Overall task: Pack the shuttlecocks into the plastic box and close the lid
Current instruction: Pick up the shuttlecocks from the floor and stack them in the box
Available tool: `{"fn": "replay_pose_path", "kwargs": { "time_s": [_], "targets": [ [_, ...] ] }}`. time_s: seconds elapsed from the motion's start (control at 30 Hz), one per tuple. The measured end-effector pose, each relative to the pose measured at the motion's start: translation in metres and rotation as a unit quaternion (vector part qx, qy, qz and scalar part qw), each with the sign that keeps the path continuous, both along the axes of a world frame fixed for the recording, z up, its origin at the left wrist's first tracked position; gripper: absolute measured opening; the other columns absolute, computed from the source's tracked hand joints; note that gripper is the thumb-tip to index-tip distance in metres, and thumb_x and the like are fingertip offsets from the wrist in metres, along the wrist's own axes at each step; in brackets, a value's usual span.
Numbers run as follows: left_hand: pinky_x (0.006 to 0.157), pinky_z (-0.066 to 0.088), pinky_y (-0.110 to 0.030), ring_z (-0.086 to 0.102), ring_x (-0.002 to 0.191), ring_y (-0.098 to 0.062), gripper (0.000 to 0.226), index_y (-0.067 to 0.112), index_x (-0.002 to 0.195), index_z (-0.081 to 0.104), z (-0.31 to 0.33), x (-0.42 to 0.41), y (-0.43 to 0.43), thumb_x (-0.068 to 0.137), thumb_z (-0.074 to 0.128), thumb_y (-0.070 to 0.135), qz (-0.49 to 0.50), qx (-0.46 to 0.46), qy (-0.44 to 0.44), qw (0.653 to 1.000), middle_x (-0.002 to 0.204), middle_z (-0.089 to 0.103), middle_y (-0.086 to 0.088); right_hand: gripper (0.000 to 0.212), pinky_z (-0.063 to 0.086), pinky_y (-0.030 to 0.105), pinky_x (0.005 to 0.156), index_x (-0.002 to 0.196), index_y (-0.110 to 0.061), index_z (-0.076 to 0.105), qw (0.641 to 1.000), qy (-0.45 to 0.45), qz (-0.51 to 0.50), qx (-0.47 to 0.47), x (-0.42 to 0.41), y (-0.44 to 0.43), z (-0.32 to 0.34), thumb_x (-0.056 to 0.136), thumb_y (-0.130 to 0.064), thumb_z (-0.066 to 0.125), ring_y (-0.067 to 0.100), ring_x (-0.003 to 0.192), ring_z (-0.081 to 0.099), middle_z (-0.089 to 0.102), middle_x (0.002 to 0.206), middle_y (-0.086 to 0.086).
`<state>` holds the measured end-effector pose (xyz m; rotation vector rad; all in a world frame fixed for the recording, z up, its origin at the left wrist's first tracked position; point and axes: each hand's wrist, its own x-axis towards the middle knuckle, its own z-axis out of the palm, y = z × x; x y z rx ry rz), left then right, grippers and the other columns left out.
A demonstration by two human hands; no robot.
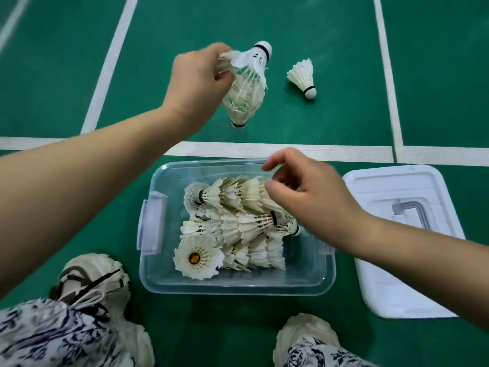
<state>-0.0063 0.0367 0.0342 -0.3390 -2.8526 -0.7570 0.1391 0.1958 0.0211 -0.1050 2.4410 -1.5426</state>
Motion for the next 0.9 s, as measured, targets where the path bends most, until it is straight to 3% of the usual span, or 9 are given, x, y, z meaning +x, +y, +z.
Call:
{"fn": "replay_pose_path", "kwargs": {
  "time_s": [0.13,0.2,0.3,0.43,0.5,0.6,0.67,0.8,0.9],
  "targets": [
    [0.069,0.036,-0.019,0.055,0.076,-0.01,0.022,0.013,0.104,0.063,0.026,0.033,-0.008,0.083,0.057,0.018,-0.023,0.027,0.034,0.999,0.086,0.065,0.002,0.037,0.054,0.046,0.072,0.108,-0.031,0.038,0.995,0.033,-0.097,-0.018,-0.015,-0.002,0.016,0.081,-0.037,0.063,0.016,0.07,0.06,0.054,0.092,-0.011],
    [0.069,0.039,-0.021,0.055,0.073,-0.008,0.021,0.013,0.102,0.064,0.031,0.055,-0.009,0.082,0.059,0.016,-0.042,0.047,0.026,0.998,0.084,0.065,0.002,0.048,0.054,0.052,0.073,0.117,-0.029,0.035,0.991,0.029,-0.125,-0.041,-0.019,-0.007,0.022,0.08,-0.042,0.063,0.018,0.079,0.063,0.048,0.1,-0.012],
    [0.07,0.04,-0.022,0.058,0.077,-0.011,0.024,0.014,0.105,0.063,0.031,0.084,-0.009,0.081,0.06,0.015,-0.045,0.052,-0.015,0.997,0.087,0.066,0.003,0.058,0.054,0.051,0.076,0.124,-0.028,0.031,0.993,0.011,-0.113,-0.043,-0.016,-0.02,0.026,0.078,-0.052,0.057,0.016,0.094,0.06,0.045,0.105,-0.012],
    [0.072,0.044,-0.028,0.06,0.078,-0.016,0.022,0.016,0.103,0.062,0.033,0.107,-0.019,0.081,0.06,0.015,-0.032,0.068,-0.045,0.996,0.086,0.068,0.0,0.038,0.053,0.051,0.077,0.114,-0.027,0.037,0.996,0.001,-0.089,-0.024,-0.008,-0.035,0.028,0.088,-0.053,0.047,0.017,0.096,0.058,0.046,0.093,-0.022],
    [0.073,0.043,-0.028,0.062,0.082,-0.021,0.027,0.017,0.108,0.06,0.033,0.117,-0.022,0.081,0.061,0.015,-0.035,0.044,-0.084,0.995,0.09,0.069,-0.002,0.026,0.05,0.052,0.079,0.106,-0.021,0.046,0.995,-0.002,-0.096,-0.002,-0.008,-0.039,0.026,0.095,-0.043,0.038,0.023,0.093,0.057,0.052,0.085,-0.014],
    [0.079,0.045,-0.028,0.063,0.088,-0.021,0.046,0.02,0.121,0.05,0.03,0.137,-0.026,0.078,0.064,0.014,-0.059,0.022,-0.169,0.984,0.094,0.069,-0.003,0.036,0.048,0.051,0.083,0.106,-0.013,0.056,0.993,-0.034,-0.117,0.012,-0.004,-0.045,0.02,0.096,-0.041,0.035,0.031,0.097,0.057,0.063,0.097,0.005],
    [0.07,0.042,-0.015,0.061,0.082,-0.017,0.05,0.023,0.125,0.047,0.024,0.146,-0.032,0.079,0.062,0.011,-0.052,0.025,-0.197,0.979,0.085,0.063,0.005,0.038,0.049,0.053,0.084,0.102,-0.012,0.061,0.99,-0.069,-0.126,0.014,0.0,-0.048,0.016,0.096,-0.041,0.036,0.035,0.095,0.059,0.064,0.098,0.011],
    [0.06,0.033,-0.013,0.054,0.076,-0.013,0.032,0.018,0.113,0.056,0.013,0.148,-0.048,0.083,0.054,0.007,-0.029,-0.002,-0.159,0.987,0.083,0.062,0.005,0.037,0.054,0.056,0.074,0.081,-0.012,0.06,0.987,-0.106,-0.121,-0.02,0.001,-0.051,0.011,0.096,-0.039,0.041,0.039,0.086,0.064,0.063,0.084,0.01],
    [0.07,0.039,-0.018,0.058,0.078,-0.015,0.023,0.014,0.103,0.064,0.011,0.145,-0.062,0.085,0.051,0.006,-0.014,-0.026,-0.107,0.994,0.092,0.07,-0.004,0.028,0.054,0.046,0.073,0.074,-0.02,0.061,0.988,-0.08,-0.128,-0.009,-0.004,-0.047,0.008,0.094,-0.033,0.048,0.027,0.076,0.063,0.063,0.073,0.0]
  ]
}}
